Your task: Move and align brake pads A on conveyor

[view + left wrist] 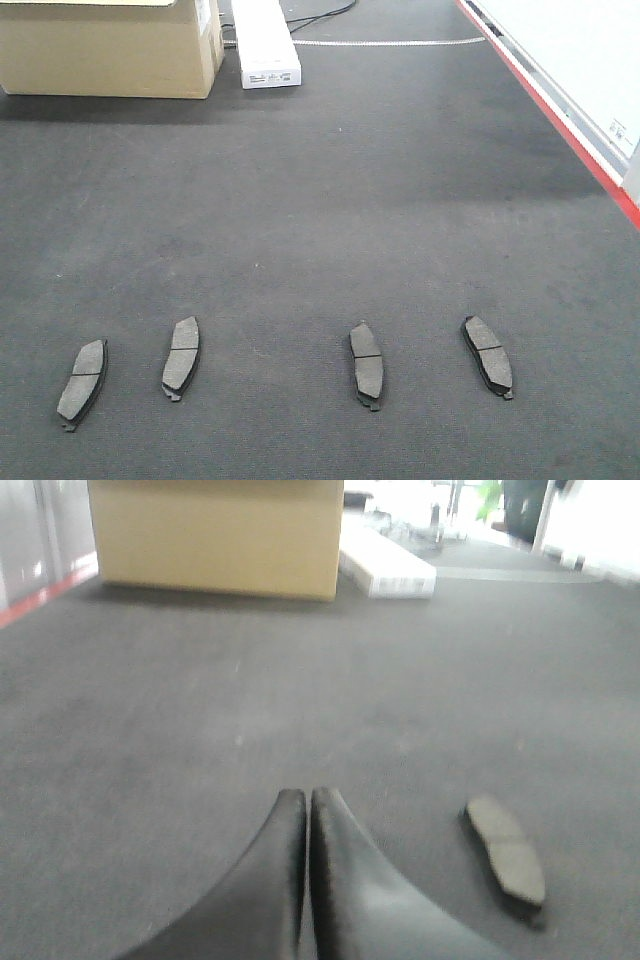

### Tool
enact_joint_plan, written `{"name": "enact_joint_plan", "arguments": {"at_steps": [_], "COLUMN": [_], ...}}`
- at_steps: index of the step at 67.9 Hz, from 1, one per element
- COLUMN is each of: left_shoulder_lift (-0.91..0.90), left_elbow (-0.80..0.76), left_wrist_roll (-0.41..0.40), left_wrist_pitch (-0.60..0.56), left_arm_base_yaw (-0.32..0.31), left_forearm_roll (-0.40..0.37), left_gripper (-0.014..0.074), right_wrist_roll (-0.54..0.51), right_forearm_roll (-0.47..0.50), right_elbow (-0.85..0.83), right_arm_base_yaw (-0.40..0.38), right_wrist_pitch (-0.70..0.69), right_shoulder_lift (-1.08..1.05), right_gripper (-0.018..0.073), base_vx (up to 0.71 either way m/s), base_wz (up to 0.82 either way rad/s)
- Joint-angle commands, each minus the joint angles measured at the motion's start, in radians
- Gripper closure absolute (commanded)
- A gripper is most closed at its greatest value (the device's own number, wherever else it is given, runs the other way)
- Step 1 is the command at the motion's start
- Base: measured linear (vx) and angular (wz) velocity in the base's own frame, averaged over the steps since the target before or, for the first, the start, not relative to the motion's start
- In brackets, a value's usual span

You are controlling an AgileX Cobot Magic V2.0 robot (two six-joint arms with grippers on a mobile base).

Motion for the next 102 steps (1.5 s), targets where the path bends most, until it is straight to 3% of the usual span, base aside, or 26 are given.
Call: {"name": "enact_joint_plan", "arguments": {"at_steps": [1, 68, 77, 87, 94, 102], "left_shoulder_lift": [-0.016, -0.015, -0.015, -0.015, -0.015, -0.015], "left_elbow": [0.017, 0.016, 0.016, 0.016, 0.016, 0.016], "left_wrist_roll": [-0.018, -0.019, -0.019, -0.019, -0.019, -0.019], "left_wrist_pitch": [-0.123, -0.118, -0.118, -0.118, -0.118, -0.118], "left_arm_base_yaw": [-0.001, -0.001, -0.001, -0.001, -0.001, -0.001], "left_forearm_roll": [0.001, 0.006, 0.006, 0.006, 0.006, 0.006], "left_gripper": [0.0603, 0.0602, 0.0602, 0.0602, 0.0602, 0.0602], "right_wrist_roll": [-0.007, -0.007, -0.015, -0.098, -0.19, -0.236], "right_forearm_roll": [-0.014, -0.014, 0.004, 0.122, 0.189, 0.197], "right_elbow": [-0.026, -0.026, -0.026, -0.026, -0.026, -0.001], "right_arm_base_yaw": [-0.003, -0.013, -0.16, -0.332, -0.413, -0.493], "right_wrist_pitch": [-0.068, -0.069, -0.091, -0.183, -0.204, -0.226], "right_shoulder_lift": [0.016, 0.014, 0.049, 0.1, 0.096, 0.096], "right_gripper": [0.0571, 0.0571, 0.0571, 0.0571, 0.0571, 0.0571], "base_vx": [0.0, 0.0, 0.0, 0.0, 0.0, 0.0], "base_wz": [0.0, 0.0, 0.0, 0.0, 0.0, 0.0]}}
